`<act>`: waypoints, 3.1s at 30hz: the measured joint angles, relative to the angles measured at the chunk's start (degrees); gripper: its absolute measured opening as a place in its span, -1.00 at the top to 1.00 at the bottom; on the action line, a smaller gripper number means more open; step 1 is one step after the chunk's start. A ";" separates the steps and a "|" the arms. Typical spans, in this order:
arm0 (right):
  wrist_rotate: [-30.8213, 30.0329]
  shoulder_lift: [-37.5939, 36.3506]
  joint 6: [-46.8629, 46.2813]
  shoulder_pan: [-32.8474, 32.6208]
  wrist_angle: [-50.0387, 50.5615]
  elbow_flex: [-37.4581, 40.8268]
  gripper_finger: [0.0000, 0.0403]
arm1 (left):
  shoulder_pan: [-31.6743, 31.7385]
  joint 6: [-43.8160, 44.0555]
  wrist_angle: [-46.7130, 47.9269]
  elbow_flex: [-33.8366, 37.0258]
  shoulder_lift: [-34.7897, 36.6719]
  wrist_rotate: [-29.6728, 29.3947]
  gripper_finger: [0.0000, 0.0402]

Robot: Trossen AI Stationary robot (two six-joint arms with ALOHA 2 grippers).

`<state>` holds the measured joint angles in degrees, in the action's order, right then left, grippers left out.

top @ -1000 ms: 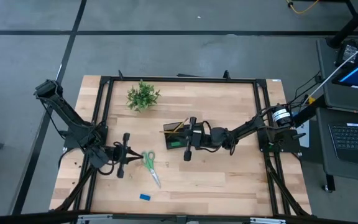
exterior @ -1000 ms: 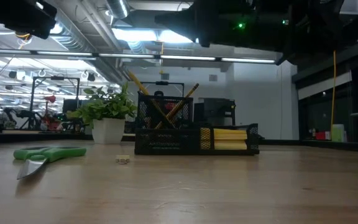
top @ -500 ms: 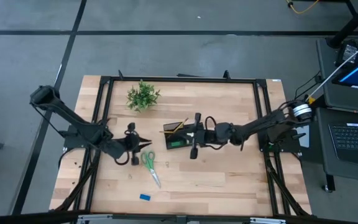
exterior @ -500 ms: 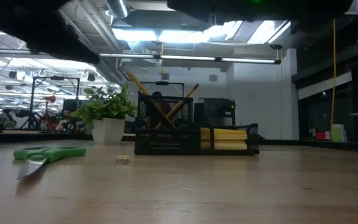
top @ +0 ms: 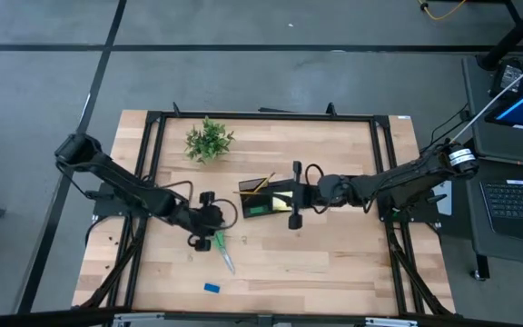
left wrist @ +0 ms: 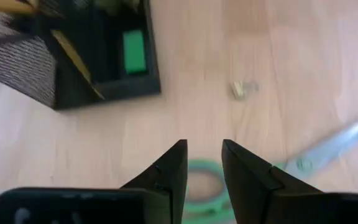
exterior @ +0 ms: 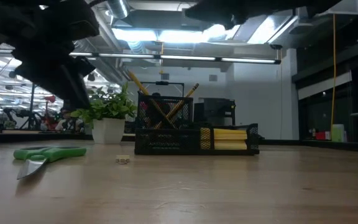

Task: Pick and place office supplies into organizer
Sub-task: Put the green scissors into the black desk organizer

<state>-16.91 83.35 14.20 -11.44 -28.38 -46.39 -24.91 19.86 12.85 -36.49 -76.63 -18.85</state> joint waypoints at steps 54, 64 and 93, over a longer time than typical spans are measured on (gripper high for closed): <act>0.04 0.13 -7.74 -2.25 10.55 0.00 0.95 | 5.31 -3.42 27.72 -12.62 -17.08 14.71 0.60; 0.04 0.13 -7.74 -2.25 10.55 0.00 0.95 | 5.30 -4.10 27.75 -12.76 -17.02 12.18 0.94; 0.04 0.13 -7.72 -2.23 10.58 0.00 0.95 | 3.48 -5.51 28.66 -14.95 -16.97 -2.95 1.00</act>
<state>-16.86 83.48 6.48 -13.67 -17.80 -46.39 -21.43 14.35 41.52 -51.44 -93.60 -21.80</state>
